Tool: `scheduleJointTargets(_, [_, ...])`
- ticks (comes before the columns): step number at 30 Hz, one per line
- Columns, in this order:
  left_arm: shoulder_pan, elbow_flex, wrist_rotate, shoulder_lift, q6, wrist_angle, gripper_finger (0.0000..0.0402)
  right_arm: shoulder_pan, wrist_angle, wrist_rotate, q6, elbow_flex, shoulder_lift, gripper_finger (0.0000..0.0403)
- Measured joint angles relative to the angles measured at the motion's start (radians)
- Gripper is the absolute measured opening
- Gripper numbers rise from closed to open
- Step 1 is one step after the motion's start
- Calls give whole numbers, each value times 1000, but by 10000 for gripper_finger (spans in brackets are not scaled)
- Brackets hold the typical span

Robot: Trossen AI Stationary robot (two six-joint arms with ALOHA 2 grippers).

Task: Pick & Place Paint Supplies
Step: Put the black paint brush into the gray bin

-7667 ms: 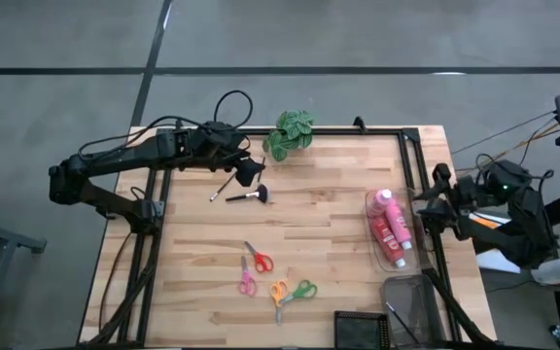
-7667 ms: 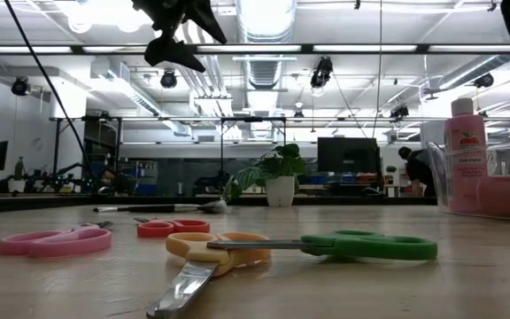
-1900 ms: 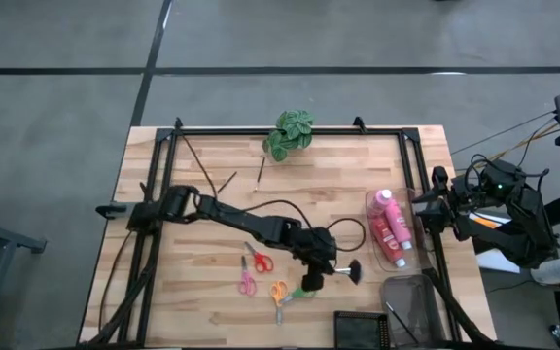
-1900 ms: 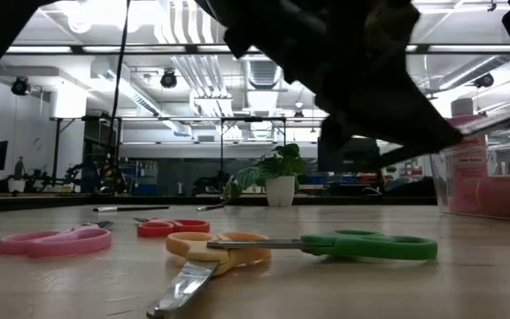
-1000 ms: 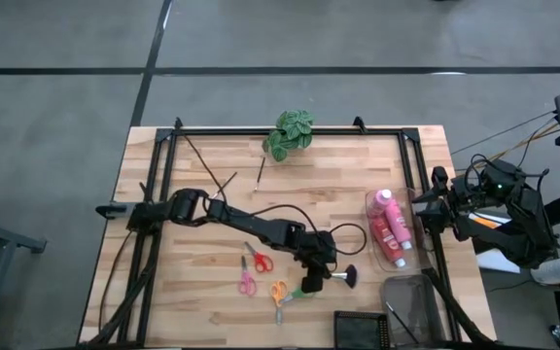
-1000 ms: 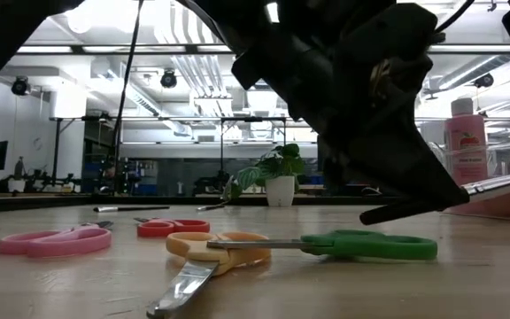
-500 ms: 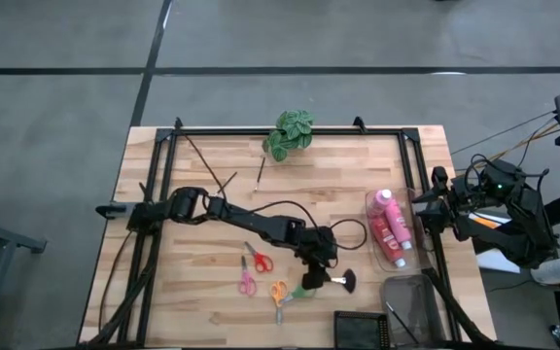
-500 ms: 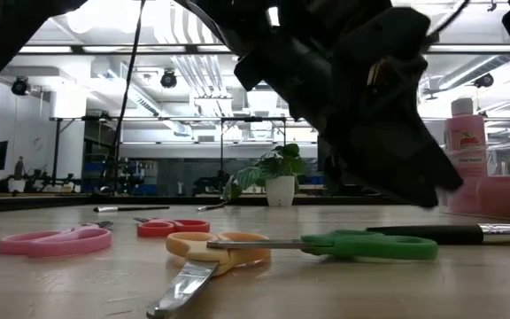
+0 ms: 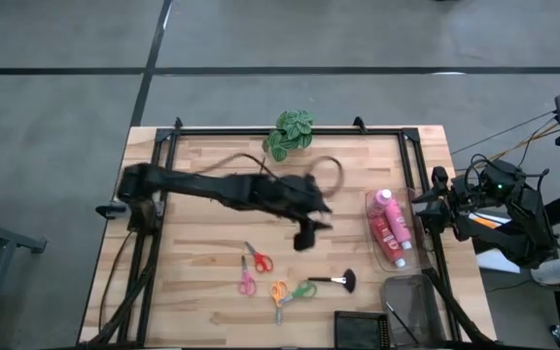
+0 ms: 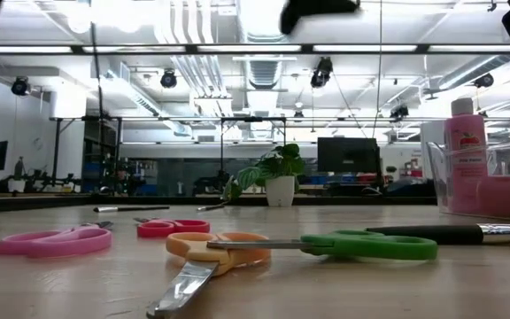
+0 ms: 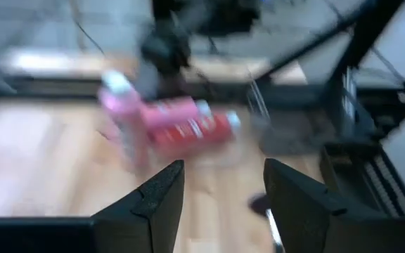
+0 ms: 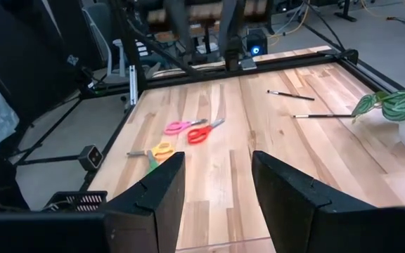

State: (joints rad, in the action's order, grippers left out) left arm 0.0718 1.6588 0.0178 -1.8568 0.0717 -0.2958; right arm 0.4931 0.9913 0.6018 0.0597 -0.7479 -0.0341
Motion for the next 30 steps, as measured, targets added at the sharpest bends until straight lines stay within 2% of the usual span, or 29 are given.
scheduleJointTargets(5, [-24, -200, -23, 260, -77, 107, 197, 0, 0, 0, 0, 0, 0, 162])
scheduleJointTargets(15, [-32, -752, -7, 878, -100, 402, 197, 0, 0, 0, 0, 0, 0, 162])
scheduleJointTargets(19, [-32, -931, -18, 1077, -80, 516, 197, 0, 0, 0, 0, 0, 0, 162])
scheduleJointTargets(24, [-32, -1043, -36, 1233, -57, 565, 197, 0, 0, 0, 0, 0, 0, 162])
scheduleJointTargets(30, [-32, -1078, -72, 1256, -40, 558, 197, 0, 0, 0, 0, 0, 0, 162])
